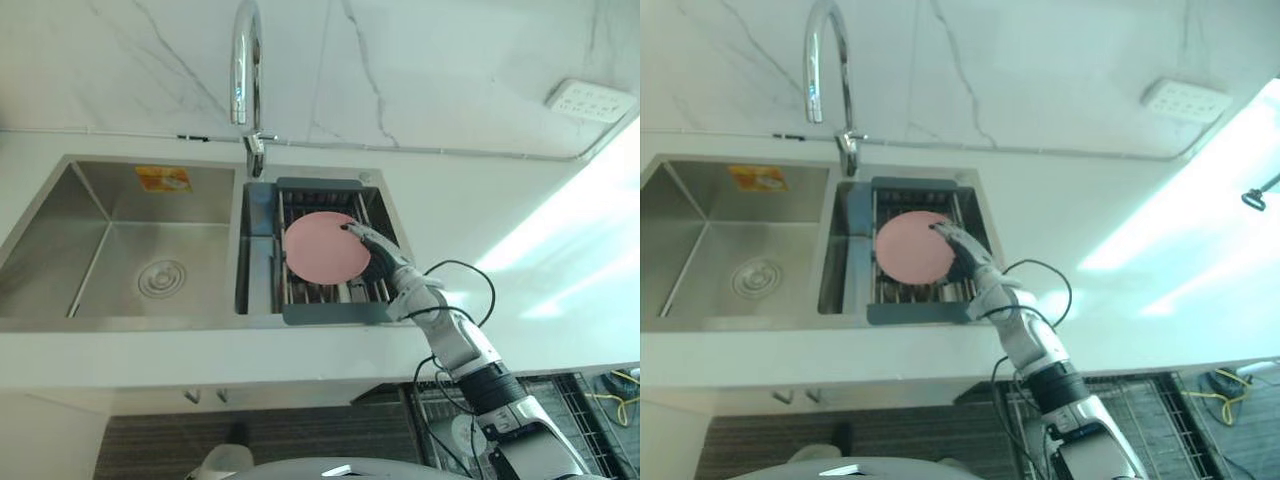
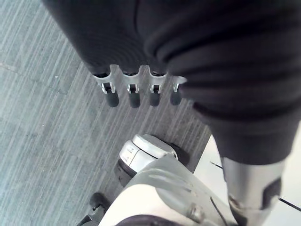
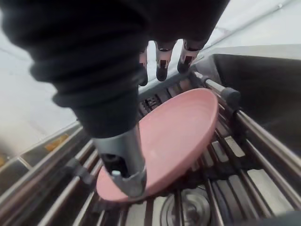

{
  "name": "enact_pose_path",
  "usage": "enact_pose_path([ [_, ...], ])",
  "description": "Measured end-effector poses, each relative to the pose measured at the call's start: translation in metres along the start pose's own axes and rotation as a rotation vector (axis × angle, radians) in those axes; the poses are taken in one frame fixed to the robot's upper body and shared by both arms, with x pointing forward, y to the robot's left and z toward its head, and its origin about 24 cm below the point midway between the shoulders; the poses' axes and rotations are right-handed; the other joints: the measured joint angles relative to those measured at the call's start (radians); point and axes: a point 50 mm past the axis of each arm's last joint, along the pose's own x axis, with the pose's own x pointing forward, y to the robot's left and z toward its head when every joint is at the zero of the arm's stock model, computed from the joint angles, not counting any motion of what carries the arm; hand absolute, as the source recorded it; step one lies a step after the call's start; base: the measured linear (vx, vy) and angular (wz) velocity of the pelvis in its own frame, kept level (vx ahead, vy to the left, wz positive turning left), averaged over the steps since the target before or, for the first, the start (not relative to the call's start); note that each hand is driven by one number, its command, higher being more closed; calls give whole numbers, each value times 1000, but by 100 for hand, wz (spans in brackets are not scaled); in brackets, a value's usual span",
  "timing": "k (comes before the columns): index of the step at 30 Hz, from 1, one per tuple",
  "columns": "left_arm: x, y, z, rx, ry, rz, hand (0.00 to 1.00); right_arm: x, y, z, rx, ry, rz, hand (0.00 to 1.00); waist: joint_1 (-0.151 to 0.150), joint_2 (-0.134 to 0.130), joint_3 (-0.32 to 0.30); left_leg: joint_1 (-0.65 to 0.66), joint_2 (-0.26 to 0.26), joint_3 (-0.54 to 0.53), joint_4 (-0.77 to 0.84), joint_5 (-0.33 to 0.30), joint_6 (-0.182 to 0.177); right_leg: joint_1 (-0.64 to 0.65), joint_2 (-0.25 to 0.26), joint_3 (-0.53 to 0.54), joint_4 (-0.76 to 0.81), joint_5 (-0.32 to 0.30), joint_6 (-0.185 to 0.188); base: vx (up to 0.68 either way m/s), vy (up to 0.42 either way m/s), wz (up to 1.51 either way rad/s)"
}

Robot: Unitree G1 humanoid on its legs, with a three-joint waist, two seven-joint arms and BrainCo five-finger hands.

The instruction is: Walk over to the sink, pick up the cup, carry it to the dishwasher, place the cup inside the dishwasher, then close the dishwasher door

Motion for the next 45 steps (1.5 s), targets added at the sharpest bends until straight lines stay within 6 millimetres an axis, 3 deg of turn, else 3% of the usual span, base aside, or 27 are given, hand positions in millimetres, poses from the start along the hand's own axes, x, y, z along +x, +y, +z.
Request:
enact_pose_path([
  [7, -1, 1, 2, 3, -5, -9, 0, 2, 7, -15, -69, 69, 39, 0, 8, -6, 6, 1, 7, -15, 0, -1, 1, 2, 0, -32, 24, 2, 1, -12, -11, 8],
  [12, -1, -1, 5, 8, -18, -18, 0, 1, 15, -24, -140, 97, 89, 0, 8, 12, 18, 1, 39, -19, 0, -1, 1, -14, 22, -52, 64, 38, -20, -23, 1, 7],
  [18, -1, 1, 2, 13, -13, -18, 0, -1, 22, -32, -270, 110, 115, 0, 12, 15, 19, 0, 40, -20, 0, -1, 1, -28, 19, -53, 94, 40, -23, -2, 2, 1],
  [28, -1, 2, 1, 25, -9, -23, 0, -2, 22, -36, -483, 100, -17, 0, 12, 23, 22, -6, 42, -23, 0, -1, 0, -27, 19, -75, 96, 40, -24, -2, -3, 3],
  [35, -1, 3, 1, 40, -8, -16, 0, -5, 22, -46, -533, 129, -116, 0, 16, 31, 22, -9, 44, -24, 0, -1, 0, -27, 19, -79, 108, 37, -28, -25, -7, 6],
  [39, -2, 5, 1, 41, -8, -12, 0, -5, 18, -44, -548, 116, -187, 0, 23, 21, 15, -26, 31, -23, 0, 2, -3, -29, 11, -83, 86, -5, -56, -50, -29, 3],
  [40, -2, 7, 0, 42, -6, -6, 0, -4, 17, -42, -556, 105, -207, 0, 23, 9, 10, -33, 16, -23, 0, 11, -11, -28, -1, -89, 74, -40, -25, -34, -48, 3],
  [45, -1, 7, -2, 49, 1, -6, 0, -5, 17, -45, -568, 121, -213, 0, 24, 12, 9, -29, 22, -24, 0, 25, -10, -28, 1, -107, 86, -70, -19, -36, -37, 10],
])
